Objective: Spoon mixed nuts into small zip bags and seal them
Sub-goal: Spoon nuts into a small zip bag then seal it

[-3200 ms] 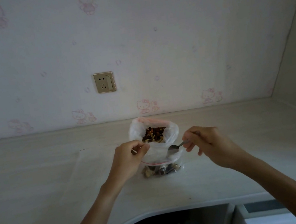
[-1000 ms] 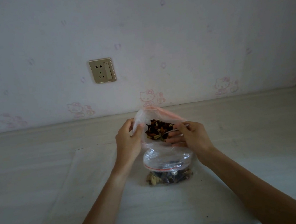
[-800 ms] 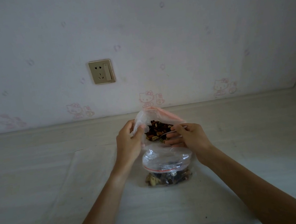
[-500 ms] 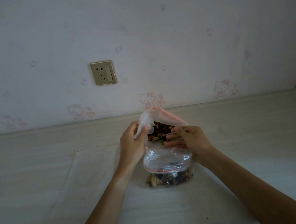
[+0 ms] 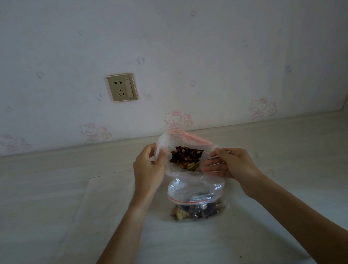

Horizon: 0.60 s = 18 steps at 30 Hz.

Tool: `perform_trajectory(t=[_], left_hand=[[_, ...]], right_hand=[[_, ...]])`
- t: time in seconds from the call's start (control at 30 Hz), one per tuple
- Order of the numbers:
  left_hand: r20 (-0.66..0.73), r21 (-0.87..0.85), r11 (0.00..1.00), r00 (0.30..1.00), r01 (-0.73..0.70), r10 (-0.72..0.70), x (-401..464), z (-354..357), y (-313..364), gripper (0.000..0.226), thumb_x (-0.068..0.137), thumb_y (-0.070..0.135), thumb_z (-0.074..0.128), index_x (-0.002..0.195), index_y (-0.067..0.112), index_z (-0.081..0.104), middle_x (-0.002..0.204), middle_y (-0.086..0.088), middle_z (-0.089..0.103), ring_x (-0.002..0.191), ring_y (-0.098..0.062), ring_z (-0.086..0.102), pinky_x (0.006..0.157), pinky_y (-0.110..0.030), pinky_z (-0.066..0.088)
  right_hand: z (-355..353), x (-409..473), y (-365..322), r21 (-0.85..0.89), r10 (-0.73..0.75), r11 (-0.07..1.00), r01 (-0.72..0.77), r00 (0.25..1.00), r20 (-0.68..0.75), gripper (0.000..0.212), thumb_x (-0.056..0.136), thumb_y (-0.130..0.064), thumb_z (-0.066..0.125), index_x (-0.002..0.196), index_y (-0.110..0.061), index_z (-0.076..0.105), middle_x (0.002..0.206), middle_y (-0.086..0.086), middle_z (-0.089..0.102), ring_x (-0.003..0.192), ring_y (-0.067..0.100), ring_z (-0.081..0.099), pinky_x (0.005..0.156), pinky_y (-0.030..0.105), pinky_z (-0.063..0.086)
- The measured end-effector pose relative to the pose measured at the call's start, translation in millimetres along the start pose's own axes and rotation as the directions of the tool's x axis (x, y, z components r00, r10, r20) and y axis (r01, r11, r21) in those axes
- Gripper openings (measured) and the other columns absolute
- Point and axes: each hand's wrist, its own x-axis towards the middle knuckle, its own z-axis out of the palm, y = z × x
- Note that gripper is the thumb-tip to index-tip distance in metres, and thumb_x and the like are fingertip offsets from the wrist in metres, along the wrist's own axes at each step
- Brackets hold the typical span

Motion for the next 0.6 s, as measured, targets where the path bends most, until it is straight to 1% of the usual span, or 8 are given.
perform_trajectory(t=[0.13,0.2,0.3,0.37,0.43,0.5,0.53,0.6], left_hand=[[-0.002,0.07,0.998,1.0,-0.008,0.008,0.2,-5.7,1.2,0.015,0.094,0.041,0.072,0.106,0.035,0.067,0.101,0.022,0.069,0.088,0.011,0.064,0.07,-0.01,0.047],[-0.021,0.086,0.996,1.0,-0.008,0.01,-1.2,-9.7,1.6,0.024,0.091,0.044,0.076,0.11,0.032,0.067,0.104,0.022,0.068,0.087,0.008,0.065,0.074,-0.014,0.05],[-0.07,0.114,0.993,0.997,-0.021,0.029,-6.4,-16.9,1.7,0.039,0.088,0.045,0.079,0.119,0.024,0.068,0.114,0.014,0.066,0.097,-0.001,0.066,0.083,-0.022,0.052],[-0.119,0.165,0.985,0.99,-0.048,0.069,-13.6,-23.2,3.7,0.037,0.086,0.045,0.08,0.113,0.024,0.066,0.113,0.01,0.062,0.096,-0.005,0.064,0.083,-0.024,0.05],[-0.139,0.204,0.976,0.984,-0.08,0.11,-22.6,-29.1,7.0,0.029,0.085,0.045,0.079,0.1,0.025,0.064,0.102,0.01,0.063,0.088,-0.004,0.063,0.077,-0.021,0.048],[-0.089,0.226,0.971,0.991,-0.082,0.104,-30.8,-33.2,10.2,0.023,0.087,0.049,0.075,0.086,0.029,0.065,0.085,0.013,0.067,0.078,-0.001,0.064,0.067,-0.015,0.045],[-0.035,0.239,0.968,0.996,-0.07,0.081,-35.0,-34.5,11.0,0.026,0.089,0.053,0.072,0.08,0.03,0.065,0.077,0.014,0.068,0.075,0.001,0.064,0.064,-0.015,0.044],[0.114,0.268,0.962,0.993,-0.045,0.014,-42.0,-34.3,9.3,0.042,0.092,0.065,0.061,0.076,0.026,0.07,0.07,0.01,0.07,0.07,-0.002,0.065,0.063,-0.025,0.047]], right_hand=[[-3.3,-4.3,-8.7,-0.017,-0.022,1.0,0.023,1.0,0.006,0.031,0.109,-0.021,0.05,0.102,0.002,0.07,0.09,0.019,0.079,0.084,0.034,0.078,0.065,0.037,0.065],[-4.3,-7.6,-15.1,-0.02,-0.034,0.999,0.035,0.999,0.014,0.031,0.109,-0.022,0.05,0.103,0.001,0.069,0.09,0.019,0.079,0.085,0.034,0.078,0.065,0.038,0.065],[-8.9,-14.4,-25.6,-0.01,-0.059,0.998,0.059,0.998,0.025,0.032,0.109,-0.023,0.049,0.105,0.002,0.068,0.092,0.02,0.078,0.086,0.035,0.078,0.061,0.036,0.063],[-13.8,-20.2,-32.0,-0.004,-0.079,0.997,0.08,0.996,0.037,0.032,0.108,-0.024,0.05,0.106,0.002,0.068,0.094,0.021,0.078,0.087,0.036,0.078,0.06,0.035,0.062],[-19.2,-26.8,-37.0,0.0,-0.098,0.995,0.098,0.994,0.045,0.032,0.108,-0.024,0.051,0.104,0.001,0.069,0.094,0.022,0.078,0.086,0.037,0.078,0.059,0.036,0.062],[-23.8,-34.6,-39.5,-0.002,-0.104,0.995,0.105,0.993,0.054,0.031,0.107,-0.024,0.051,0.101,0.001,0.07,0.094,0.023,0.077,0.085,0.039,0.078,0.059,0.037,0.062],[-25.9,-38.8,-40.0,-0.004,-0.105,0.994,0.105,0.993,0.062,0.032,0.107,-0.025,0.052,0.1,0.001,0.07,0.093,0.024,0.077,0.085,0.04,0.077,0.059,0.037,0.062],[-28.1,-44.2,-38.9,-0.016,-0.105,0.994,0.107,0.991,0.079,0.033,0.108,-0.025,0.05,0.099,0.001,0.07,0.092,0.025,0.077,0.085,0.04,0.077,0.059,0.037,0.062]])
